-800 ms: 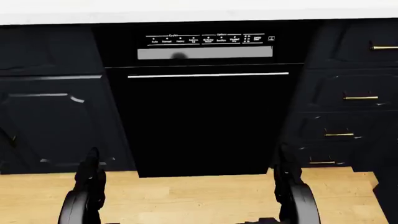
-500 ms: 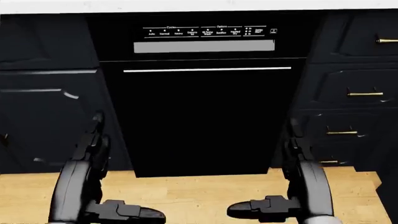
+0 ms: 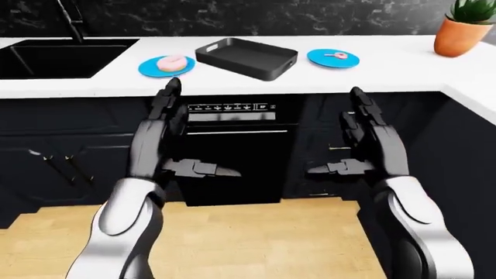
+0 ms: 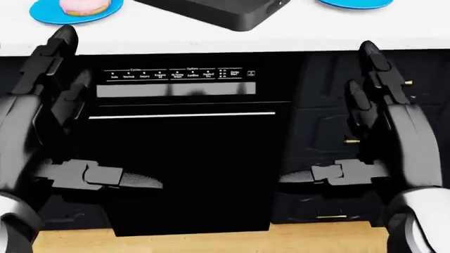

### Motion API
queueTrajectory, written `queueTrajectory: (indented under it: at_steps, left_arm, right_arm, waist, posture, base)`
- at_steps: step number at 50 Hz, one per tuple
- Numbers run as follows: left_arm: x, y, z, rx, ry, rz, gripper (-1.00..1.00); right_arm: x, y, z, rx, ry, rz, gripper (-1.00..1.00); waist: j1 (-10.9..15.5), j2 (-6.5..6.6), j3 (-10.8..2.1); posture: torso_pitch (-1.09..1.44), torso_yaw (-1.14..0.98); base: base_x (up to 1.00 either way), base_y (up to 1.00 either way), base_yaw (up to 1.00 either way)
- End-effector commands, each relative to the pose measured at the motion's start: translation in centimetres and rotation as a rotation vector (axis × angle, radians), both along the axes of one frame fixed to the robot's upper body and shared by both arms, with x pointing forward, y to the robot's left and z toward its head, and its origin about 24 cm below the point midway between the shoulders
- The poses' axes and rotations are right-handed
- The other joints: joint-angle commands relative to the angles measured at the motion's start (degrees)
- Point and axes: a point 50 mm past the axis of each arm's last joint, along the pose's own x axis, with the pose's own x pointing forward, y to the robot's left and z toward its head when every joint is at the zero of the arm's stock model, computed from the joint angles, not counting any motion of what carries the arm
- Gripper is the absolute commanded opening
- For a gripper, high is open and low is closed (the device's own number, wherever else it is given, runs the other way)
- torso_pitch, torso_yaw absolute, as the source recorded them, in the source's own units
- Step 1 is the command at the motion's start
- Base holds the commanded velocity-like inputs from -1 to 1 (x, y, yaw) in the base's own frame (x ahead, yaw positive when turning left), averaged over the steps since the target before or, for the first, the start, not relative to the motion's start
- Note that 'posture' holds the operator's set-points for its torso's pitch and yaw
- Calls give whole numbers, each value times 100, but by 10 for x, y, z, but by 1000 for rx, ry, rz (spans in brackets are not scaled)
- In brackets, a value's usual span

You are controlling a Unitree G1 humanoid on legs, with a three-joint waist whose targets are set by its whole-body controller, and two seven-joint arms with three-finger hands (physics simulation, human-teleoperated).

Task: Move the dessert items from the plate to the tray.

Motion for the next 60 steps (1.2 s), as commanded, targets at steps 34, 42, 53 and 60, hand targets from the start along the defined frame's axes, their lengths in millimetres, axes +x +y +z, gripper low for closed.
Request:
queueTrajectory:
  at_steps: [34, 42, 53, 60]
  left_arm:
    - [-3, 3, 33, -11, -80, -12, 100]
    - [-4, 8, 47, -10, -104, -6, 100]
    - [-5, 8, 52, -3, -113, -14, 100]
    - [-5, 7, 55, 1, -117, -16, 100]
  right_arm:
    - [-9, -6, 47, 20, -132, 33, 100]
    - [-13, -6, 64, 46, -170, 61, 100]
    - [-16, -13, 75, 19, -180, 39, 100]
    - [-18, -15, 79, 28, -186, 44, 100]
  waist:
    - [-70, -323, -81]
    - [8, -147, -162]
    - [-73, -290, 32]
    - [-79, -173, -196]
  posture:
    - [0, 0]
    - [0, 0]
    - [0, 0]
    - [0, 0]
  base:
    - [40, -46, 0]
    - [0, 1, 7]
    - [0, 1, 34]
    - [0, 0, 10]
